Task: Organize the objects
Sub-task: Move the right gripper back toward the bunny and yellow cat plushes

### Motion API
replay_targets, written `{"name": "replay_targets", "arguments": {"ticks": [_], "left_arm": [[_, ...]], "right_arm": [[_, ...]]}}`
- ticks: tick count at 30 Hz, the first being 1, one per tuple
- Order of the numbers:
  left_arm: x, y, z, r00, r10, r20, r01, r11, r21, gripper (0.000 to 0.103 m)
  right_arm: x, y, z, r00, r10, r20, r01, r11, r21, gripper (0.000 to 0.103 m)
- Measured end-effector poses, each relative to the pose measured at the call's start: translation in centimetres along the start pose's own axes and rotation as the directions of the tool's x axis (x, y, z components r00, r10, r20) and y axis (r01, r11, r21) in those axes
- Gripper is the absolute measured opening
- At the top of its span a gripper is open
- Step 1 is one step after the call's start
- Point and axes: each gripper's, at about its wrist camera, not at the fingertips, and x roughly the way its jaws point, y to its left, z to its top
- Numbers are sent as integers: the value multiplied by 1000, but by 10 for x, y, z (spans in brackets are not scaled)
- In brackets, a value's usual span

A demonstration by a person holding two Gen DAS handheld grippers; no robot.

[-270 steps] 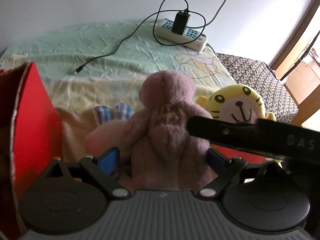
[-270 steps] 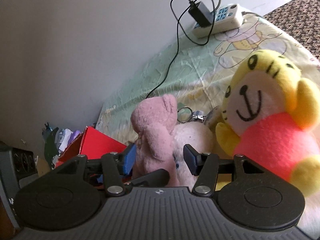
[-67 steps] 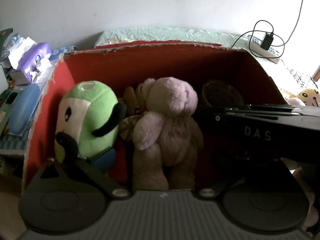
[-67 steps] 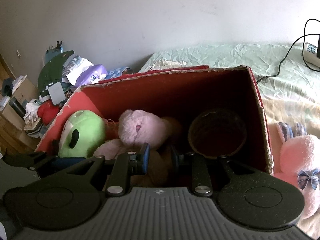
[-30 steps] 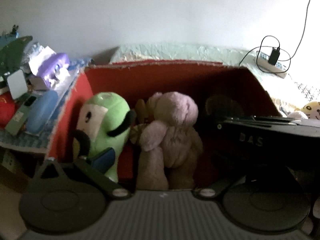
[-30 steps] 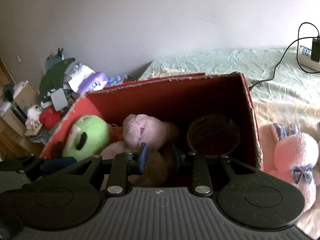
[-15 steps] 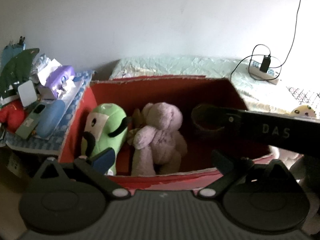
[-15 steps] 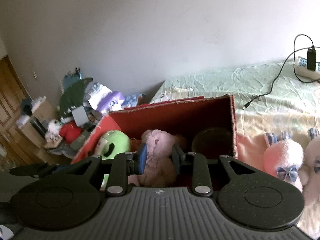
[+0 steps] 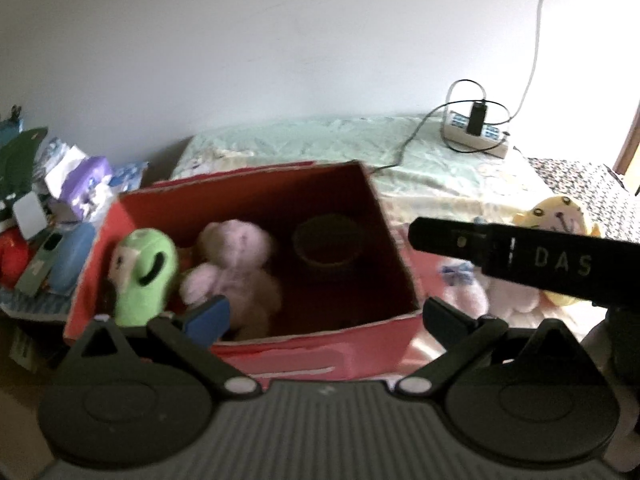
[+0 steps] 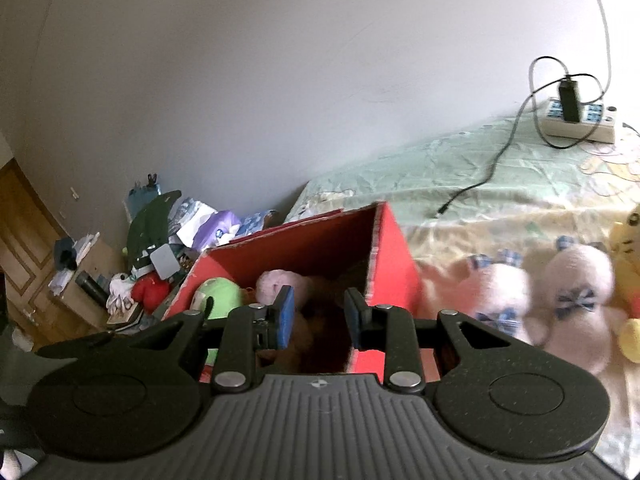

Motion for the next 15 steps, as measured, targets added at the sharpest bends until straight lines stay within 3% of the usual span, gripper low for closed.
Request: {"name": "replay_targets", "arguments": {"ticks": [15], "left_arm": [[12,-89,3,996,-89,-19,91,992,84,102]], "right_arm": [[-50,-65,-2,996,-87,9,86,994,62,30]]}}
